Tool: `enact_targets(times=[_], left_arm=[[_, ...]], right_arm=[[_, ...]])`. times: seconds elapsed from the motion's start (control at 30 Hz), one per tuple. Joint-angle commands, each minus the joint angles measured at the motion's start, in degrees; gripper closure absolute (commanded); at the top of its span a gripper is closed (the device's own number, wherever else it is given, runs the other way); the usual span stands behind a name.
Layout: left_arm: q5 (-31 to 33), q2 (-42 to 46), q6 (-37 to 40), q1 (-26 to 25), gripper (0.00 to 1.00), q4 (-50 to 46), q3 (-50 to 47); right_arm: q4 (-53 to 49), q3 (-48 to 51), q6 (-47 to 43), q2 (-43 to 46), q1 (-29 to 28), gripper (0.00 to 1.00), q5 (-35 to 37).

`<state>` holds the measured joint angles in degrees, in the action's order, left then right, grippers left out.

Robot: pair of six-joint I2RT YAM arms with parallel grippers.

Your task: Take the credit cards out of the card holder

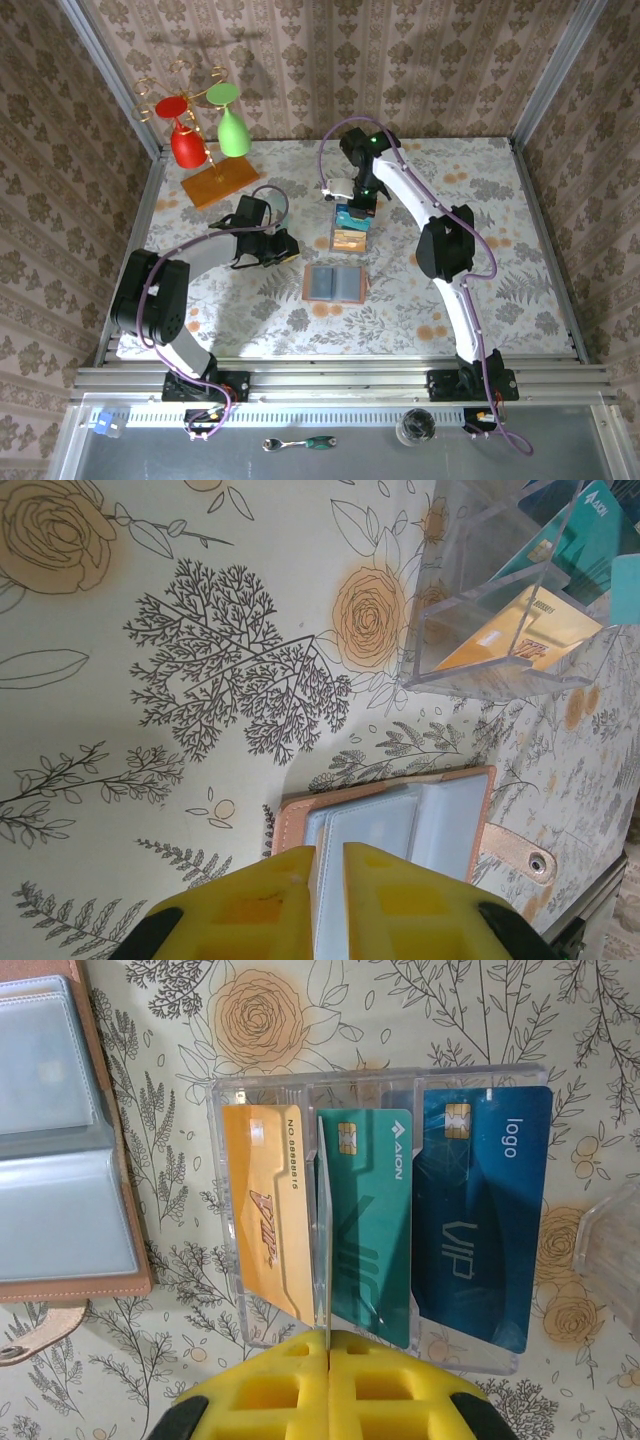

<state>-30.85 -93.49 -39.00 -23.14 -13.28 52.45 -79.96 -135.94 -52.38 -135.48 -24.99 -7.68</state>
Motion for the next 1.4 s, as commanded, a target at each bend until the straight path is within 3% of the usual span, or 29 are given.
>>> enact_targets(times=[0.0, 0.5, 1.1, 1.27, 1.37], left_arm=[[-0.75, -1.16, -0.48, 0.55, 0.85, 0.06, -0.25], [-1.85, -2.31, 0.10, 0.77, 0.85, -0.01, 0.35], [-2.19, -2.48, 0.43, 1.60, 0.84, -0.36, -0.37], [-2.33, -2.80, 0.75, 1.95, 0.84, -0.51, -0.57], [-2.39, -2.92, 0.77, 2.01, 0.84, -0.50, -0.61]], right_arm=[[-1.77, -1.79, -0.84, -1.54, 0.21, 1.00, 1.26], [-1.21, -3.02, -0.79, 2.32, 0.21, 1.00, 1.43], [0.20, -3.02, -0.97, -2.39, 0.38, 1.00, 2.32], [1.45, -3.01, -0.02, -2.68, 0.38, 0.85, 3.69], [2.24, -2.97, 0.26, -2.21, 0.38, 0.81, 4.43]])
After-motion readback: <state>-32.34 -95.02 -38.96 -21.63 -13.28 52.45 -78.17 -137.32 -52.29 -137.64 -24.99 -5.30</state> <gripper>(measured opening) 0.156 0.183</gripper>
